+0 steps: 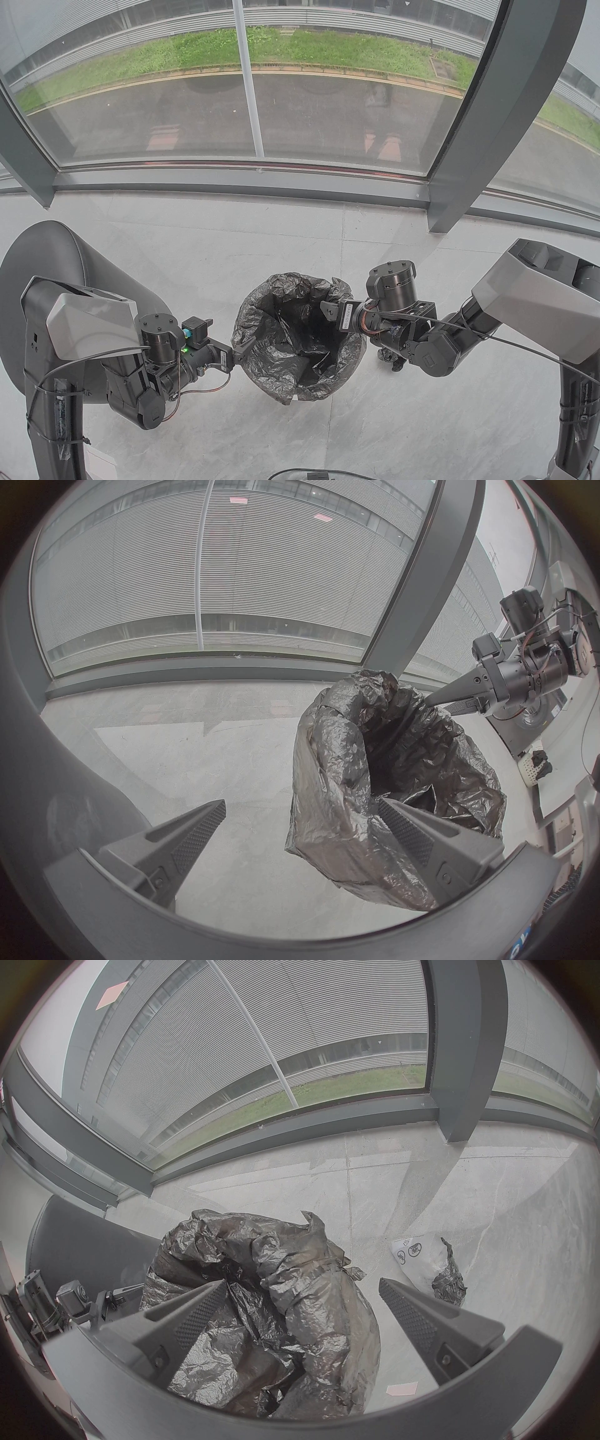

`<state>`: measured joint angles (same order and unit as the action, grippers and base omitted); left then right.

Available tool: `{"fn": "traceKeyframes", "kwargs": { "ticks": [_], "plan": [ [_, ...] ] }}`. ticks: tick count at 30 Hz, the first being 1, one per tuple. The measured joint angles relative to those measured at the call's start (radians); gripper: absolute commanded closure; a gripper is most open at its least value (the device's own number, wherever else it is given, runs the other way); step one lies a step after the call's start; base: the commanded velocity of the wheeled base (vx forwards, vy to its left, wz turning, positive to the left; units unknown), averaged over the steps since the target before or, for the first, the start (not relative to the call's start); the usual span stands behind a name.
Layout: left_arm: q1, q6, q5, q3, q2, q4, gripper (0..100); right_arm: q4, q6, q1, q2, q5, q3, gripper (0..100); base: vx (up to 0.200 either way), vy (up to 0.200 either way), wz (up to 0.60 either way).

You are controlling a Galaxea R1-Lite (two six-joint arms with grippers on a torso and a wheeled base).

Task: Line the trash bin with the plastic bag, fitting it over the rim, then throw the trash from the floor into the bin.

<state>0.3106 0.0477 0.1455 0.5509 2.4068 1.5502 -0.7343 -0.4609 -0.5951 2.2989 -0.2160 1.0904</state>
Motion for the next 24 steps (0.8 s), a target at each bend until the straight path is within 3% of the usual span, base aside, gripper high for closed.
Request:
{"fn": "traceKeyframes", "kwargs": {
  "ticks": [6, 11, 24],
  "plan": [
    [-0.001, 0.032, -0.061, 0.023, 0.027, 0.001, 0, -0.002, -0.001, 0.000, 0.008, 0.000, -0.002, 0, 0.000, 0.000, 0.00],
    [-0.004, 0.080, -0.065, 0.028, 0.047, -0.001, 0, -0.003, 0.000, 0.006, 0.014, -0.002, -0.011, 0, 0.000, 0.000, 0.00],
    [0.005, 0.033, -0.059, 0.040, 0.047, 0.000, 0, -0.023, 0.000, 0.039, 0.031, -0.043, -0.095, 0, 0.000, 0.000, 0.00]
  ]
}}
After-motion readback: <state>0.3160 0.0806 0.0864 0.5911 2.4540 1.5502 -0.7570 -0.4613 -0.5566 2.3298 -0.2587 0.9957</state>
